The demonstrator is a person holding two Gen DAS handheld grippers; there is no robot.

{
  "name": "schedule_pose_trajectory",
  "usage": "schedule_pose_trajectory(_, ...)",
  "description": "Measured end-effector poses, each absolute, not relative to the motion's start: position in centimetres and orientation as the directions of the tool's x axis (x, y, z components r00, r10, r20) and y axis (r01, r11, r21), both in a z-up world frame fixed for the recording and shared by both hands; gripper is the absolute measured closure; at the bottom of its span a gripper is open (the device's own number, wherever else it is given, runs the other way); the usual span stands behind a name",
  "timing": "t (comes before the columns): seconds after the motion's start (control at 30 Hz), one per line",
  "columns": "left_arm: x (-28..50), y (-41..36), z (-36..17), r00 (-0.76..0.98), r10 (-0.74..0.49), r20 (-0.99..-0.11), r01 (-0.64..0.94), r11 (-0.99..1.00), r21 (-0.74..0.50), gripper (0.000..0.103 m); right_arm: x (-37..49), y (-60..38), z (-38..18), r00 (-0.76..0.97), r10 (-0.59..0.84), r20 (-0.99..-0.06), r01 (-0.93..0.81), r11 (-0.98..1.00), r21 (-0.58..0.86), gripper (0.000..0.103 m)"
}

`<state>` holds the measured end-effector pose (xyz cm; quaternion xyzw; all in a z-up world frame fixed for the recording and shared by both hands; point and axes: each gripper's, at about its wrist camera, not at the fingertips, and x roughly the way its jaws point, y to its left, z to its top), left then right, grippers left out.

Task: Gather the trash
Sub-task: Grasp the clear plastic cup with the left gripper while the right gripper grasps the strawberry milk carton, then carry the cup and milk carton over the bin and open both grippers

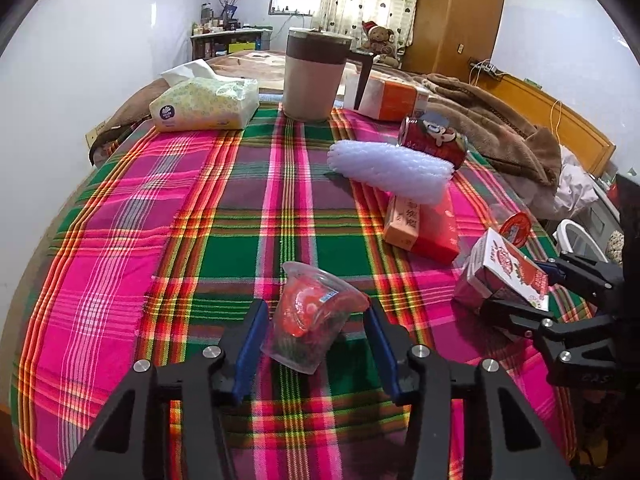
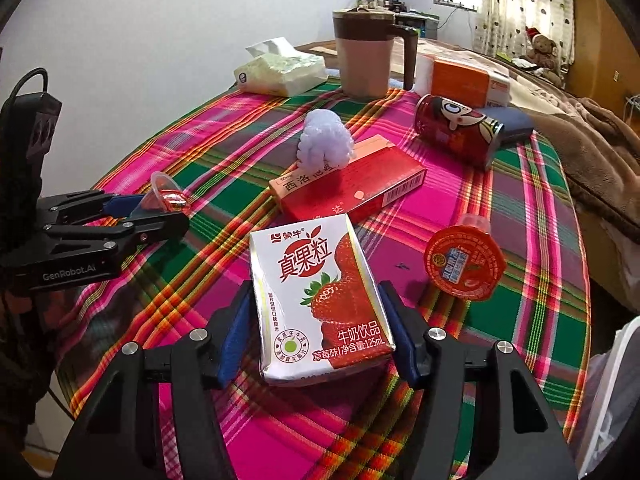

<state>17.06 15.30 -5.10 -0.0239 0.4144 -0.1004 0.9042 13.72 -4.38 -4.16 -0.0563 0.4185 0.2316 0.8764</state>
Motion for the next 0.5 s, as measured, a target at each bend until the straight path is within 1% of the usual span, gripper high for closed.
schedule_pose_trajectory(0.5, 15.6, 13.8, -2.5, 0.675, -0.212, -0.707, 0.178, 0.976, -0.124, 0.053, 13.0, -6.1, -2.4, 0.595, 0.38, -0.709, -0.402, 0.904, 0.147, 0.042)
